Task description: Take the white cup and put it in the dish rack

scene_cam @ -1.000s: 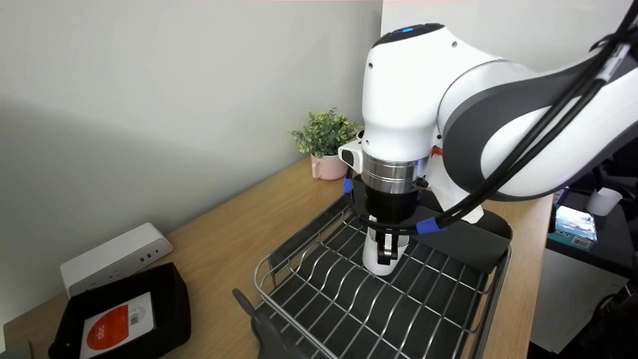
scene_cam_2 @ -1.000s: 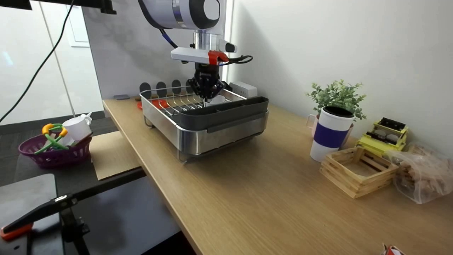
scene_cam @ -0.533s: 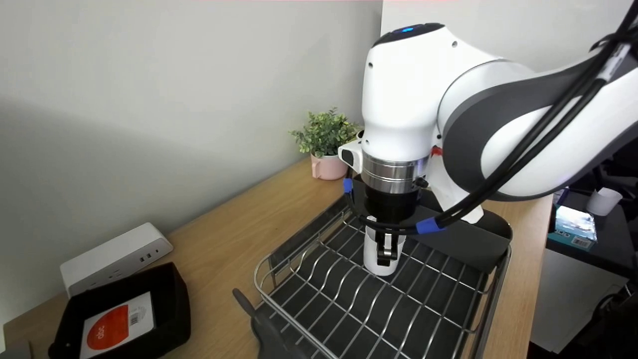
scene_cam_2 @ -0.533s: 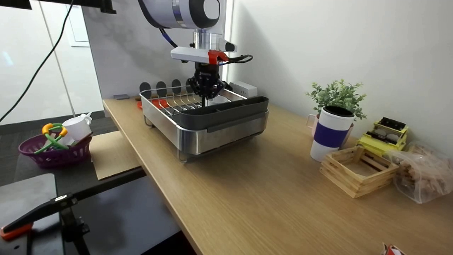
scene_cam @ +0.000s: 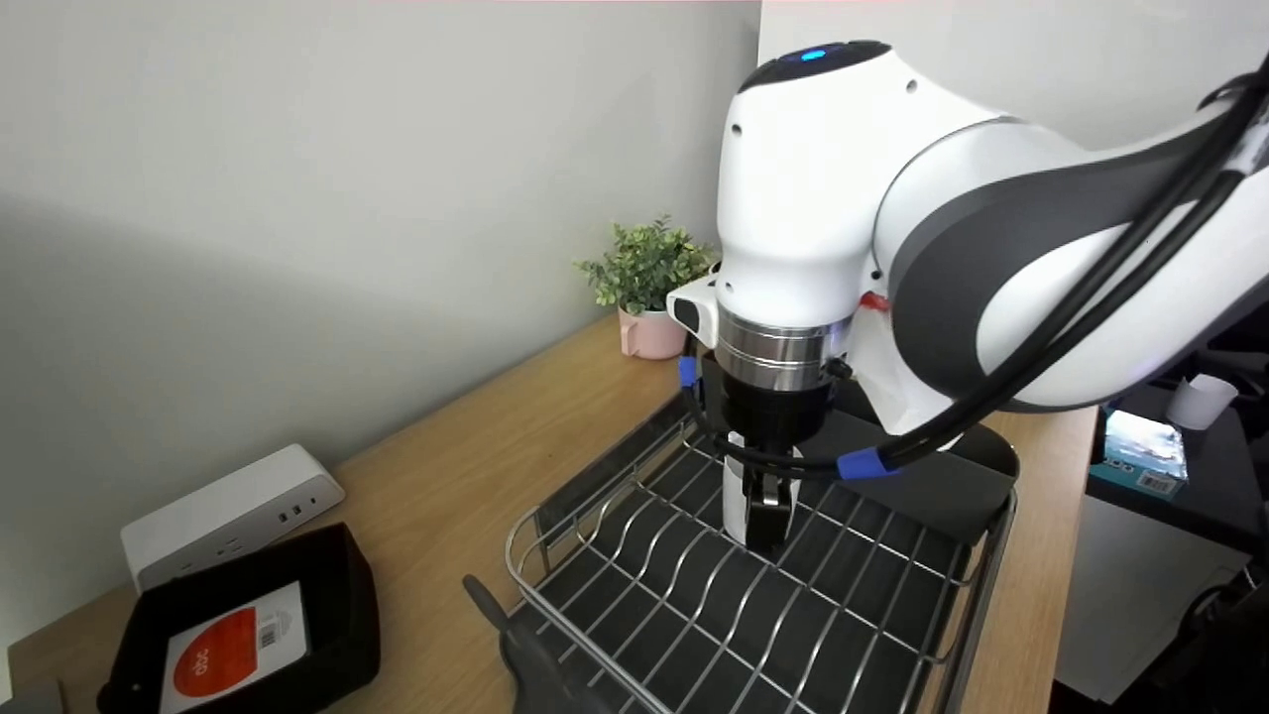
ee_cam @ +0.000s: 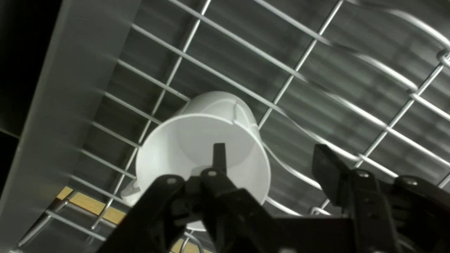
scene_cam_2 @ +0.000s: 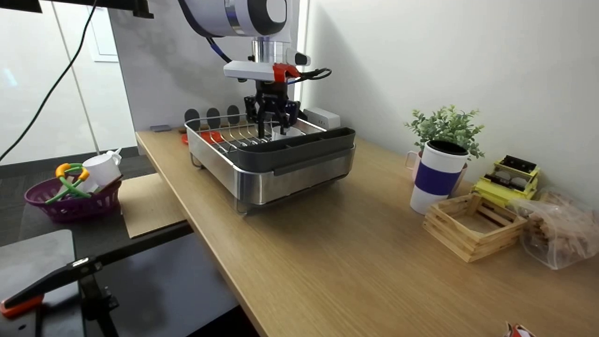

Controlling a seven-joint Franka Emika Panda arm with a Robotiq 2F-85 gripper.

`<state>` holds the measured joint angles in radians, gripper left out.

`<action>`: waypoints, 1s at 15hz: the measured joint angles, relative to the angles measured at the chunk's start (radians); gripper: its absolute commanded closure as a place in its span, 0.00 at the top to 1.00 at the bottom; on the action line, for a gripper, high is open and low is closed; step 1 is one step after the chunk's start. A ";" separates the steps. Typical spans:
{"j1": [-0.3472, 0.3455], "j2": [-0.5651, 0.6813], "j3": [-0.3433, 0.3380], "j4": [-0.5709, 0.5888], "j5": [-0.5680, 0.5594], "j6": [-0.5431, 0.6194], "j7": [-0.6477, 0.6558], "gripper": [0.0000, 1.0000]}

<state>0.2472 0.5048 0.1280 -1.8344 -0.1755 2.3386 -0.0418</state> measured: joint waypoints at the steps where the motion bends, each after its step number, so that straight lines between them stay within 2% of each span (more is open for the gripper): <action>1: 0.002 -0.001 0.000 0.000 -0.007 0.001 0.004 0.99; 9: 0.018 -0.018 0.000 -0.015 -0.069 0.029 0.064 1.00; 15: 0.045 -0.088 -0.006 -0.094 -0.139 0.072 0.168 1.00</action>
<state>0.2924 0.4163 0.1219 -1.9284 -0.3146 2.4108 0.1262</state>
